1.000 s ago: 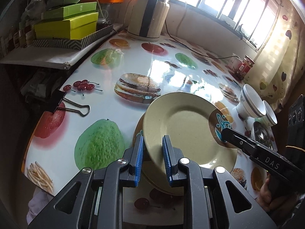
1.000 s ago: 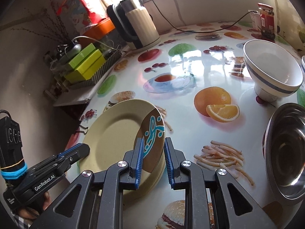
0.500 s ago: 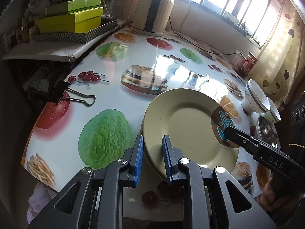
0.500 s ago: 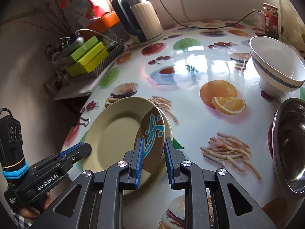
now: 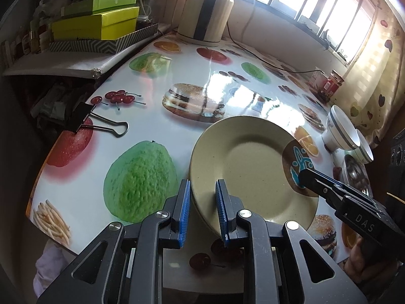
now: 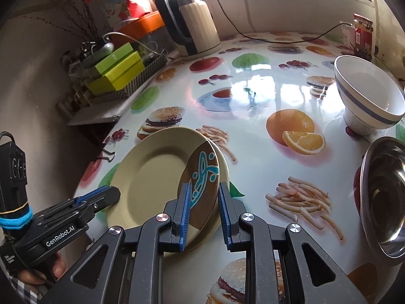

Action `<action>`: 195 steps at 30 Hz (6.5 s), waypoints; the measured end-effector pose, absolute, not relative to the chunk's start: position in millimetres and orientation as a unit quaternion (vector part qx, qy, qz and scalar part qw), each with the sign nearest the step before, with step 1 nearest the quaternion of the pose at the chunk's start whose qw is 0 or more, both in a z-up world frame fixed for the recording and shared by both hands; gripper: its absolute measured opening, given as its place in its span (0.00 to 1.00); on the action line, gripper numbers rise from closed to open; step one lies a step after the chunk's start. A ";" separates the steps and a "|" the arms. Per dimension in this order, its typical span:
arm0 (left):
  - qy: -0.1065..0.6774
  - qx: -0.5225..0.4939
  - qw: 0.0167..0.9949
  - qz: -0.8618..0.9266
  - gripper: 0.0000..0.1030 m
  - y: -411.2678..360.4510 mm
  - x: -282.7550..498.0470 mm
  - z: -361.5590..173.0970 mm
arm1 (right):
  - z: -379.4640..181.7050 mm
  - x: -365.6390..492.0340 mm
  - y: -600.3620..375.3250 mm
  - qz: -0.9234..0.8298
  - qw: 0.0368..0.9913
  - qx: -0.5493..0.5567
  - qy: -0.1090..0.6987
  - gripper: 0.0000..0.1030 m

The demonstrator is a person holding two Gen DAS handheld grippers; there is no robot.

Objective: Organize plates and bowls
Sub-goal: 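Lower the left tool's plate onto the stack and open while the right gripper releases its plate, then withdraw both open grippers up from the cream plate stack, then move the left tool to a white bowl while the right tool reaches another white bowl, then close the left gripper on a bowl rim while the right gripper closes on another rim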

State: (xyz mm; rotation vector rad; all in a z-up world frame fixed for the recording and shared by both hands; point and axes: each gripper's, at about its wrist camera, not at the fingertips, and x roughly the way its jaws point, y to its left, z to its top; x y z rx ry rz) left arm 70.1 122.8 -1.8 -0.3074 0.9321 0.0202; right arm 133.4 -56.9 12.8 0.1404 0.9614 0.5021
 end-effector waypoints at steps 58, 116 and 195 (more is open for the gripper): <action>0.442 -0.119 0.889 0.016 0.38 111.5 63.4 -1.0 | 10.5 126.7 -58.0 0.214 0.866 0.037 0.450 0.43; 0.445 -0.096 0.890 0.034 0.39 112.3 103.3 5.1 | 11.9 166.2 -45.4 0.218 0.863 0.040 0.453 0.38; 0.471 -0.008 0.870 -0.147 0.23 -115.5 259.9 27.7 | 43.8 245.2 -259.1 0.030 0.903 0.054 0.425 0.26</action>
